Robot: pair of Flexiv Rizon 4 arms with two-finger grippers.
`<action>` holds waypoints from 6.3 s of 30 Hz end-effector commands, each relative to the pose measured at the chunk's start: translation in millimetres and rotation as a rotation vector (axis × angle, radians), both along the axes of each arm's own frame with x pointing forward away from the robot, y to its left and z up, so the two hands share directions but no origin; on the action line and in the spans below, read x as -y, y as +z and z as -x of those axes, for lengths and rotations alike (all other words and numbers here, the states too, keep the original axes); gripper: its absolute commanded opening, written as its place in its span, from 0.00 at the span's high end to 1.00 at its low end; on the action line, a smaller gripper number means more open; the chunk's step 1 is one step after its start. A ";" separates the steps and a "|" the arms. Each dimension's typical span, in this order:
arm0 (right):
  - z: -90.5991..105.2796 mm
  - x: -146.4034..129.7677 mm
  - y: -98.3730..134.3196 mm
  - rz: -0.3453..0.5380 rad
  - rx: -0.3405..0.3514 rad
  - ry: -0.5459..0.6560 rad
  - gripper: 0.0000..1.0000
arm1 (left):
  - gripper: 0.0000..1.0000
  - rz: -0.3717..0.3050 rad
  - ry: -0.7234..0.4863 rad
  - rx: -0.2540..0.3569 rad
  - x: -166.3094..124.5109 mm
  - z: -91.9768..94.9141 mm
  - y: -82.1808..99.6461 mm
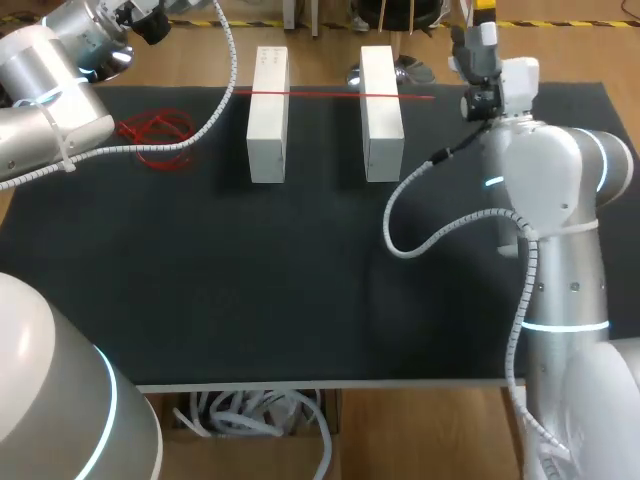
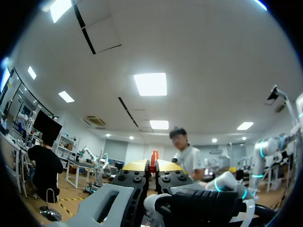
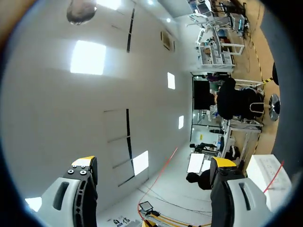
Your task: Grab the tape and strap the tape.
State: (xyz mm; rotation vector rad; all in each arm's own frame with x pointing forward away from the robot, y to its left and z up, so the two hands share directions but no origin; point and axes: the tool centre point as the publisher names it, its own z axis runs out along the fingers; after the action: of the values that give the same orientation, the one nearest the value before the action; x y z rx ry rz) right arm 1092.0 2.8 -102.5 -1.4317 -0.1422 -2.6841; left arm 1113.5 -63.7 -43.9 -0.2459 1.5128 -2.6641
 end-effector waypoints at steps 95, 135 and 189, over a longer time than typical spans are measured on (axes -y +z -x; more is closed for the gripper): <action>11.6 44.1 11.1 -0.359 -0.505 -0.103 0.00 | 1.00 0.001 0.004 -0.001 0.5 0.8 -0.1; -30.6 -19.5 32.1 -0.573 -0.570 -0.220 0.00 | 1.00 0.001 0.004 -0.001 0.5 0.8 -0.1; -31.7 -21.4 26.6 -0.595 -0.879 -0.056 0.00 | 1.00 0.001 0.004 -0.001 0.5 0.8 -0.1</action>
State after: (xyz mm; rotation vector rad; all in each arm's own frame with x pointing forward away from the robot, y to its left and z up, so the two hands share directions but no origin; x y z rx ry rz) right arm 1124.2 32.5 -78.6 -1.8948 0.8124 -2.1096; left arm 1113.4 -63.6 -44.0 -0.2462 1.5126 -2.6640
